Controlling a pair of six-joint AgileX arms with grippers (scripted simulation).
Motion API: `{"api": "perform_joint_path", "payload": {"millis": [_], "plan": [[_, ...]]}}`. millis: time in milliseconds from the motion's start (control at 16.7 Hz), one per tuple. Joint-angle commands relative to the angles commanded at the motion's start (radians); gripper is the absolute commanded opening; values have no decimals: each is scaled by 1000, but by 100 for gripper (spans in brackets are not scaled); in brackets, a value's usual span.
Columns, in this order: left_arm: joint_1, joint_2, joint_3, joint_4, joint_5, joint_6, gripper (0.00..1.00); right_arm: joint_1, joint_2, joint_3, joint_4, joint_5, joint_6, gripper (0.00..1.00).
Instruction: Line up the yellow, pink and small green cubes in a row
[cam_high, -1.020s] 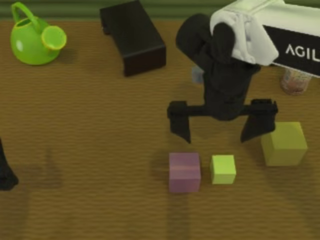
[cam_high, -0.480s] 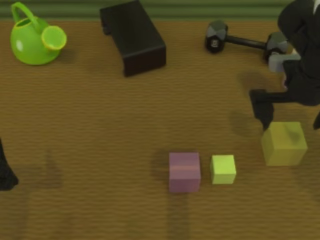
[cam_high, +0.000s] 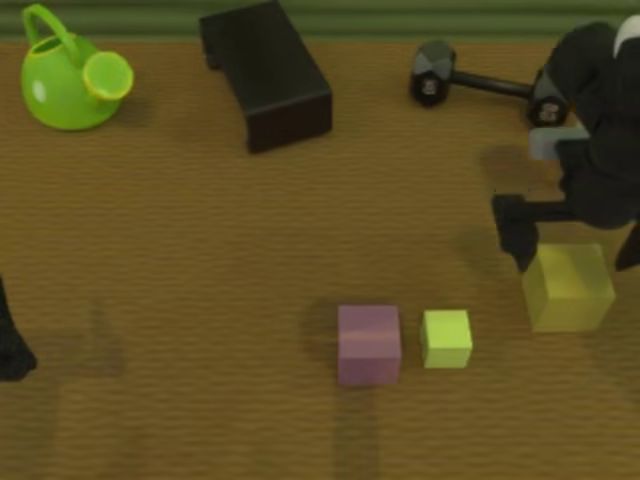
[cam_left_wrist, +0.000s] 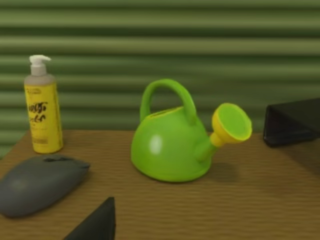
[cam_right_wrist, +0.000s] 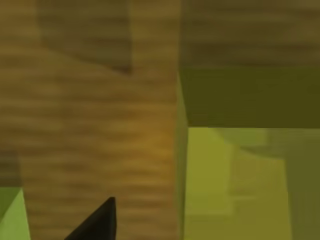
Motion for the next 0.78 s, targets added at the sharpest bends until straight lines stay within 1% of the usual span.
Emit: {"api": "perform_joint_path", "payload": {"millis": [240,360,660,780], "plan": [[0,0,0,0,0,0,100,0,61,-97,160,1,1,100],[0,0,0,0,0,0,100,0,82,-129,212,1,1,100],[0,0,0,0,0,0,100,0,87,-137,224,1,1,100],[0,0,0,0,0,0,100,0,87,-137,224,1,1,85]]}}
